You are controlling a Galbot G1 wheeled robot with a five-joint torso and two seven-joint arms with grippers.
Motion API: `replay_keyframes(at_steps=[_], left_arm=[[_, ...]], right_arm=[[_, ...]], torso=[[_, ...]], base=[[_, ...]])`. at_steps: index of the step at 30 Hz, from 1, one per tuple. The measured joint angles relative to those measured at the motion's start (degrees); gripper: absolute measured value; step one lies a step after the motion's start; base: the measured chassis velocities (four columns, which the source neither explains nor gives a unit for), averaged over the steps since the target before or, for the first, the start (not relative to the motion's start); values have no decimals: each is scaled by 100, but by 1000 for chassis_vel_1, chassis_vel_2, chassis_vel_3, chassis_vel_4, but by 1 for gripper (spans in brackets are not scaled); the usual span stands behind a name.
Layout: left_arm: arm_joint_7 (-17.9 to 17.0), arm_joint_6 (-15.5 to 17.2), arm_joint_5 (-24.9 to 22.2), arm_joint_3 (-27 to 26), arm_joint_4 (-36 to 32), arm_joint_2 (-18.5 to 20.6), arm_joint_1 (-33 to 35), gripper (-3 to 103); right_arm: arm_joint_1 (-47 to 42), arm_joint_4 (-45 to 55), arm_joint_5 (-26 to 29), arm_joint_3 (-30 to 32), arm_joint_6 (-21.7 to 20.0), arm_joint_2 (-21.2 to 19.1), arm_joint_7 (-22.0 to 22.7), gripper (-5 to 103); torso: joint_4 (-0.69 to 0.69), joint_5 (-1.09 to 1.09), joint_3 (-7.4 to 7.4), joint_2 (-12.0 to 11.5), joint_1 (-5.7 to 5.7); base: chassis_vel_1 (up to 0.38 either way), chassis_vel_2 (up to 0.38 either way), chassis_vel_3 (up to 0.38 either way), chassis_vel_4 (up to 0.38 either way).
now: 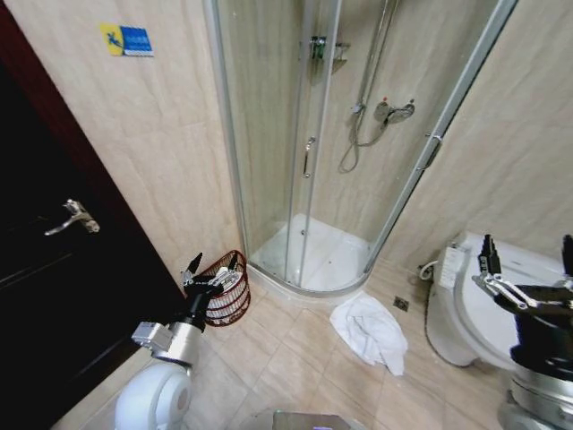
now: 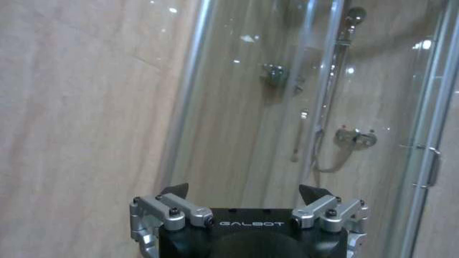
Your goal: Discard the used towel into the hamper.
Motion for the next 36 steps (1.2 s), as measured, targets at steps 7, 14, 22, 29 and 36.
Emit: replay_keyframes(at_steps=[7, 14, 22, 29, 36], left_arm=[[0, 0, 0, 0, 0, 0, 0, 100], [1, 0, 0, 2, 0, -2, 0, 100], [0, 0, 0, -1, 0, 0, 2, 100], [0, 0, 0, -2, 0, 4, 0, 100], [0, 0, 0, 1, 0, 0, 0, 100]], right_arm=[[5, -29, -1, 5, 20, -19, -7, 100], [31, -101, -31, 8, 119, -30, -15, 100], [54, -217, -38, -49, 213, -17, -18, 100], [-1, -1125, -242, -165, 565, 26, -211, 100], [-17, -2783, -171, -630, 938, -43, 3, 100]], torso=[[0, 1, 1, 0, 1], [-1, 5, 1, -1, 1], [3, -7, -1, 0, -2], [0, -4, -1, 0, -2], [0, 3, 1, -1, 2]], base=[[-295, -292, 311, 299], [-316, -317, 329, 293], [-16, -118, 97, 40], [55, 48, -71, -31], [-17, -3, 4, -1]])
